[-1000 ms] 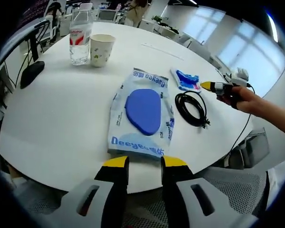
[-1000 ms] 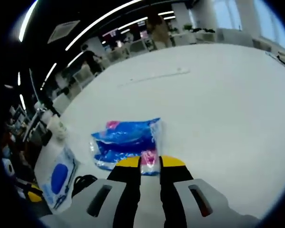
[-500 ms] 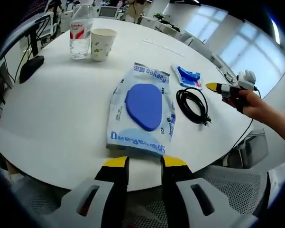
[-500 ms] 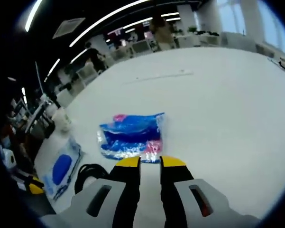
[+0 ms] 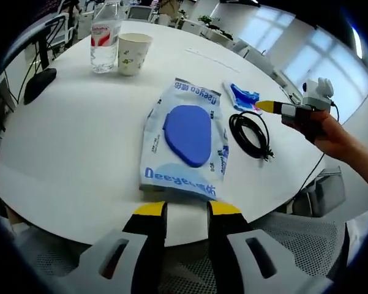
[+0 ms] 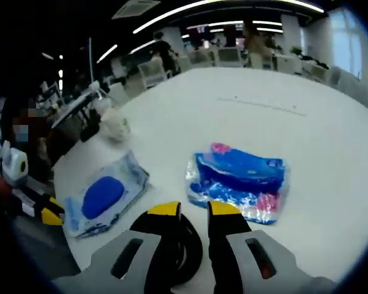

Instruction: Arrange the tabletop items into an orderly group along one side of the table until the central work area is clear of visible clutter.

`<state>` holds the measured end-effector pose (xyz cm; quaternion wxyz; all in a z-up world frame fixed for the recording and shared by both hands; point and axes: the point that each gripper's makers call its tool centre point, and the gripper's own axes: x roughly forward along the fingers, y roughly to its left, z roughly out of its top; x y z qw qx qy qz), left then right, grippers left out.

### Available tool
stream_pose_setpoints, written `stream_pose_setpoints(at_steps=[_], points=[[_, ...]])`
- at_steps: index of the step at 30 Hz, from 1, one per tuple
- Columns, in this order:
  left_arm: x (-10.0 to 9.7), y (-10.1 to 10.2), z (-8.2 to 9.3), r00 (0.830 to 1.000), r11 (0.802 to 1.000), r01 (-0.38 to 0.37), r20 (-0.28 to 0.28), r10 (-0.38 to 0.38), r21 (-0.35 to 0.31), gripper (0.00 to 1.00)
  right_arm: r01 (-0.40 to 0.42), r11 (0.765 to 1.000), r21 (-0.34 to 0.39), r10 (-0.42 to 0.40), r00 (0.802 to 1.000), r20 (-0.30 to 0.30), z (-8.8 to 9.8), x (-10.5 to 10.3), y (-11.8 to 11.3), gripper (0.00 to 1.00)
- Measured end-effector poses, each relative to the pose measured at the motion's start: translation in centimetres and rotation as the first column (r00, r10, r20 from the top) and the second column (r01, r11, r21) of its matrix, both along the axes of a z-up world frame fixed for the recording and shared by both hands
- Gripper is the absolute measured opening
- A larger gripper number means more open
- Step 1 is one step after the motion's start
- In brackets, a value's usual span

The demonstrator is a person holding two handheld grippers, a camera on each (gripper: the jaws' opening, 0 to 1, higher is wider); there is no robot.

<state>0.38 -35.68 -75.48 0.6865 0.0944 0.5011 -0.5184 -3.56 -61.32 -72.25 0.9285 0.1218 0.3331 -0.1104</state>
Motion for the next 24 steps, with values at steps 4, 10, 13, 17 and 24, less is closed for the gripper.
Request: stream_pose_setpoints(at_steps=[4,10,13,17,24], points=[[0.0,0.1,0.1,1.0,1.0,-0.02,-0.011,0.02,-0.012,0.23,-0.132,0.991,0.002,0.132,0.991,-0.022,-0.4,2.4,2.0,0.19],[-0.1,0.1,0.2,0.998,0.999,-0.046,-0.031,0.045,-0.023,0.23,-0.276,0.961,-0.009,0.275,0.957,-0.089,-1.8,5.2,3.9,0.25],[-0.2,0.0,0.3,0.998,0.998,-0.049,-0.034,0.048,-0.028,0.23,-0.307,0.952,-0.001,0.305,0.946,-0.108,-2.1,6.1,4.5,0.28],[0.0,-0.1,0.5,0.998,0.998,-0.052,-0.033,0.051,-0.034,0.23,-0.353,0.936,-0.005,0.349,0.927,-0.135,-2.9,7.0,4.8,0.33],[-0.1,0.0,0.3,0.998,0.998,-0.053,-0.042,0.051,-0.032,0.23,-0.392,0.92,0.004,0.388,0.909,-0.154,-3.3,8.5,5.1,0.36]])
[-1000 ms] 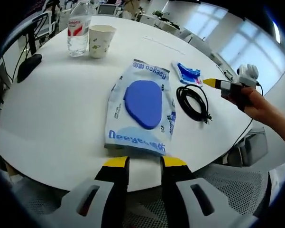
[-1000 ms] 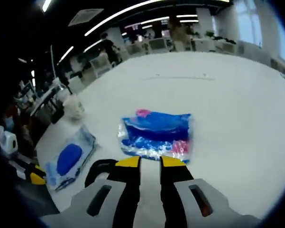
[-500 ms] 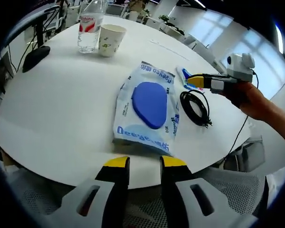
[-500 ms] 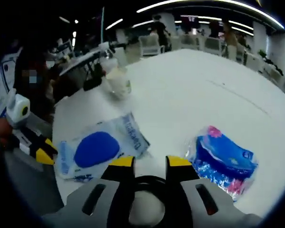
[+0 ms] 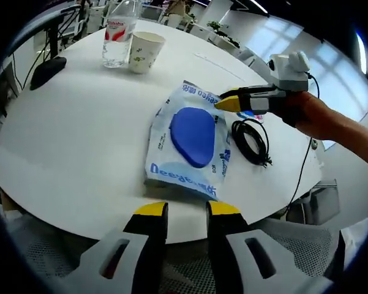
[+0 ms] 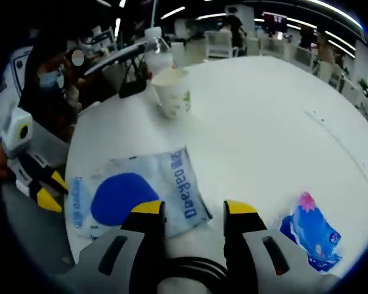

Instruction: Arrange the tabletop items into an orderly group along one side of the table until the central work area is clear of visible clutter.

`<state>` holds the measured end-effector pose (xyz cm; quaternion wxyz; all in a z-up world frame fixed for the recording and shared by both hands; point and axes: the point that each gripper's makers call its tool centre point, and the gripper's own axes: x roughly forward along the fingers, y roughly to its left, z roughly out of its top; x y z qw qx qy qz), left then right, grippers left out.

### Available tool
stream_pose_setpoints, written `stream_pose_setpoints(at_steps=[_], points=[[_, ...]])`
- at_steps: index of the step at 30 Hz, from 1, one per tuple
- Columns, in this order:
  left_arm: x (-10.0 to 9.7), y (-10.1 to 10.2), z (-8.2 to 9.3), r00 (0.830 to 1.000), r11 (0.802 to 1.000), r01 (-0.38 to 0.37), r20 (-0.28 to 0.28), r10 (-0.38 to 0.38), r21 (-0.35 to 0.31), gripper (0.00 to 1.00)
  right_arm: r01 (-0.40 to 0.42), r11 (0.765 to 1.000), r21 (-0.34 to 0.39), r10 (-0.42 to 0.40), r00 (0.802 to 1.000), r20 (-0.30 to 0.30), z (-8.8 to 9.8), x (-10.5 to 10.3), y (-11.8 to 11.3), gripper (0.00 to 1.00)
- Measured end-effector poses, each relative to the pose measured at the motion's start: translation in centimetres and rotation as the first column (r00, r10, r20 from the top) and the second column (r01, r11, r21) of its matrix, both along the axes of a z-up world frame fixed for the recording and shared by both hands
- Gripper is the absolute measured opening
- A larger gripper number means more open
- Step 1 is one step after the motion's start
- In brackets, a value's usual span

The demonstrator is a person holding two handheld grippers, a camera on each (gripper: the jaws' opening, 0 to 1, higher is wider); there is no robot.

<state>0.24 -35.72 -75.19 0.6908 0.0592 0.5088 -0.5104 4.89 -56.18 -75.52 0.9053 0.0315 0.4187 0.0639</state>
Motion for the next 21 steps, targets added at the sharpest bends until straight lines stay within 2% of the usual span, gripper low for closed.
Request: stream_pose_setpoints(at_steps=[3,7,9,11,18,21], points=[[0.1,0.0,0.0,1.0,1.0,-0.001,0.001,0.001,0.0,0.22,-0.022,1.0,-0.001,0.022,1.0,-0.015,-0.3,0.3,0.3,0.34],[0.3,0.1,0.0,1.0,1.0,-0.009,0.0,0.009,-0.002,0.22,-0.038,0.999,-0.012,0.038,0.998,-0.044,-1.1,0.3,0.4,0.26],[0.4,0.2,0.1,1.0,1.0,-0.016,-0.003,0.016,-0.003,0.22,-0.034,0.999,-0.008,0.034,0.998,-0.05,-1.2,0.2,0.6,0.26],[0.5,0.2,0.0,1.0,1.0,-0.02,-0.004,0.02,-0.003,0.22,-0.047,0.999,0.001,0.047,0.997,-0.064,-1.4,-0.1,0.8,0.19],[0.7,0.3,-0.1,1.0,1.0,-0.022,-0.008,0.022,-0.002,0.22,-0.037,0.998,0.044,0.038,0.999,-0.03,-0.9,-0.6,1.4,0.0],[0.7,0.3,-0.1,1.0,1.0,-0.018,-0.007,0.018,-0.003,0.22,-0.028,0.999,0.042,0.03,0.999,-0.034,-0.8,-1.1,1.5,0.0]])
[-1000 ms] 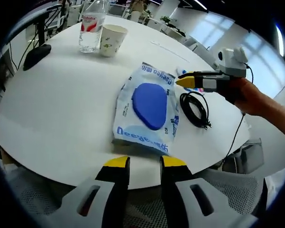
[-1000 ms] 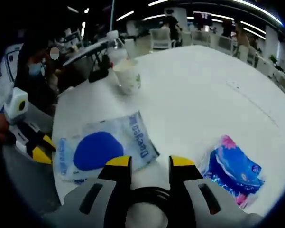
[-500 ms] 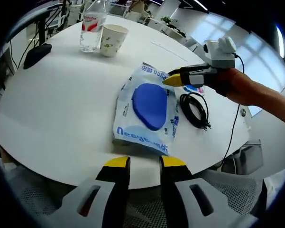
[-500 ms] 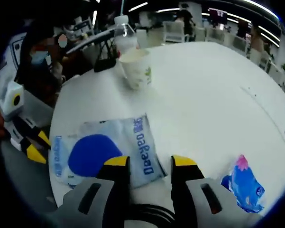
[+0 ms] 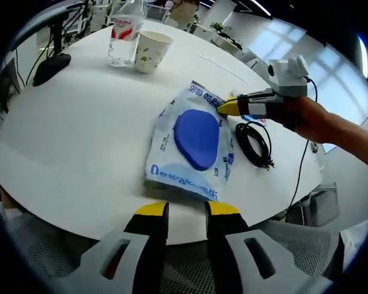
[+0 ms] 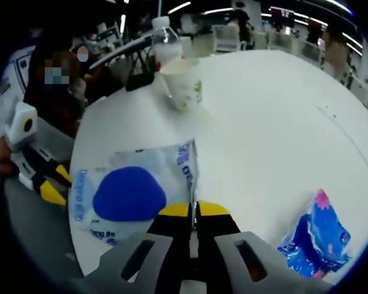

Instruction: Arrange the tabletop items into an orderly group along one side of the table until the central work area is clear of visible clutter.

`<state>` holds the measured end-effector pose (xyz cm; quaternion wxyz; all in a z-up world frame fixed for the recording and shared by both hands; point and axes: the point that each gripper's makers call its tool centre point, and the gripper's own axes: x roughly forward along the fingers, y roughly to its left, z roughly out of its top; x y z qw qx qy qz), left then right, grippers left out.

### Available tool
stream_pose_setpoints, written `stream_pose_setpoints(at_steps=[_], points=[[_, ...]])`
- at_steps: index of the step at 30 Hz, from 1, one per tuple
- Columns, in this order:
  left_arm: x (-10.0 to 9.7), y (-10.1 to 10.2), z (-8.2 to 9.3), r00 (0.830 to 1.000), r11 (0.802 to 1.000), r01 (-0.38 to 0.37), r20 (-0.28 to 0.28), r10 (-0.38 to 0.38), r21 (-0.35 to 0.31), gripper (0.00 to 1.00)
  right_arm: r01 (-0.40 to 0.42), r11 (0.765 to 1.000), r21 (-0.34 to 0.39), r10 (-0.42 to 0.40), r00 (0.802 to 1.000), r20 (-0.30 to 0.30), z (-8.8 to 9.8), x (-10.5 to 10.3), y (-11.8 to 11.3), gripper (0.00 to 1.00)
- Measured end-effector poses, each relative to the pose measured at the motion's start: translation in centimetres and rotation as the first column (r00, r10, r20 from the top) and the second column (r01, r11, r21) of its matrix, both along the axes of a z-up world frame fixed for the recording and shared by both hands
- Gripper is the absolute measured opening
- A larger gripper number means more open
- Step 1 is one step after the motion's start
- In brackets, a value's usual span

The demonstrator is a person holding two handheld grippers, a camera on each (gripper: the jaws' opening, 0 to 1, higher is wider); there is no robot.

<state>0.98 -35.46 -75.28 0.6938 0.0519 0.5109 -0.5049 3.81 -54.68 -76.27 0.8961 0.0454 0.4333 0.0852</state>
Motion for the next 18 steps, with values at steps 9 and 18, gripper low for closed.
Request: stream_pose_setpoints(at_steps=[9,18], points=[[0.1,0.2,-0.2,1.0,1.0,0.004,-0.004,-0.004,0.0,0.21,0.085,0.995,0.049,-0.085,0.996,0.009,0.3,-1.7,0.5,0.0],[0.4,0.1,-0.2,1.0,1.0,0.012,0.0,-0.012,-0.005,0.21,0.168,0.98,0.106,-0.169,0.986,0.001,-0.1,-3.4,1.5,0.0]])
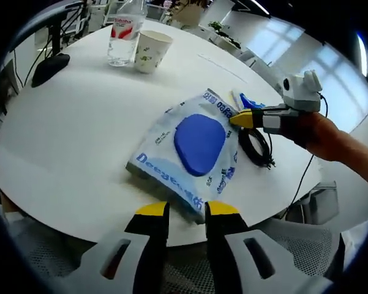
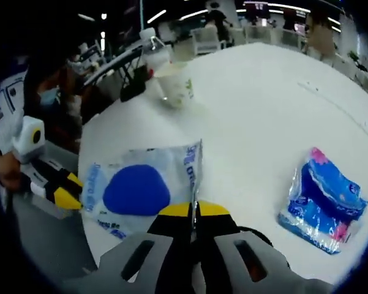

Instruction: Arrange the tabletop items into an orderly group along one side of the table until the central work area is clear of visible clutter.

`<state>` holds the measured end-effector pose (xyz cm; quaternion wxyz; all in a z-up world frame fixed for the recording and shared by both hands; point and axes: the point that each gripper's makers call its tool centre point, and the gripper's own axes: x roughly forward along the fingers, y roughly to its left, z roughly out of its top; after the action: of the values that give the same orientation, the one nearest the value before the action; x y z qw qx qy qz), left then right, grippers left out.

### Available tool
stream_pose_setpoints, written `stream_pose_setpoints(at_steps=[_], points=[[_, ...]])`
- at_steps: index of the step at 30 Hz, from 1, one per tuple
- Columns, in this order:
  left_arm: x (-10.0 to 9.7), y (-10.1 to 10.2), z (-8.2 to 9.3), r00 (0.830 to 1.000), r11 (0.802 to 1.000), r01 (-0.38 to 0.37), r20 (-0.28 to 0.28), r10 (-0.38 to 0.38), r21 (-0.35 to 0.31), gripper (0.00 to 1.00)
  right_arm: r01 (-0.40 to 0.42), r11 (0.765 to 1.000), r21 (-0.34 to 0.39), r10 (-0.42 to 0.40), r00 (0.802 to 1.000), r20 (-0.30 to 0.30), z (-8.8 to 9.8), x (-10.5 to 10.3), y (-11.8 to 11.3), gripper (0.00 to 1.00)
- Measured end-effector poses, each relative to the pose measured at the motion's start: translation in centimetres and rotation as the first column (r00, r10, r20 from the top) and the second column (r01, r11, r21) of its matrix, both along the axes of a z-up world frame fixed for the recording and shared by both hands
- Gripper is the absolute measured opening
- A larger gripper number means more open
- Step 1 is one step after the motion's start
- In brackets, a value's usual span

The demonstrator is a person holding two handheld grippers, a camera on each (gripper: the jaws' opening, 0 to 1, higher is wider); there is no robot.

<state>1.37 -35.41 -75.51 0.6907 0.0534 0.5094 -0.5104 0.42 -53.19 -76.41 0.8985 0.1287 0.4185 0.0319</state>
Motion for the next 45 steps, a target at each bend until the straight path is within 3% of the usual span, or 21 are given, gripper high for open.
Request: stream_pose_setpoints(at_steps=[25,41,45], points=[[1.8,1.3,-0.5,0.999,0.999,-0.048,-0.001,0.048,0.025,0.2,0.175,0.976,0.128,-0.18,0.983,0.023,0.6,-2.8,3.2,0.01],[3.3,1.2,-0.6,0.996,0.996,-0.089,0.01,0.089,0.006,0.17,0.254,0.952,0.172,-0.254,0.967,-0.024,0.1,-6.6,6.5,0.01],[3.8,0.8,-0.3,0.995,0.995,-0.098,0.0,0.098,-0.017,0.16,0.242,0.957,0.157,-0.239,0.97,-0.042,0.2,-6.8,6.6,0.01]])
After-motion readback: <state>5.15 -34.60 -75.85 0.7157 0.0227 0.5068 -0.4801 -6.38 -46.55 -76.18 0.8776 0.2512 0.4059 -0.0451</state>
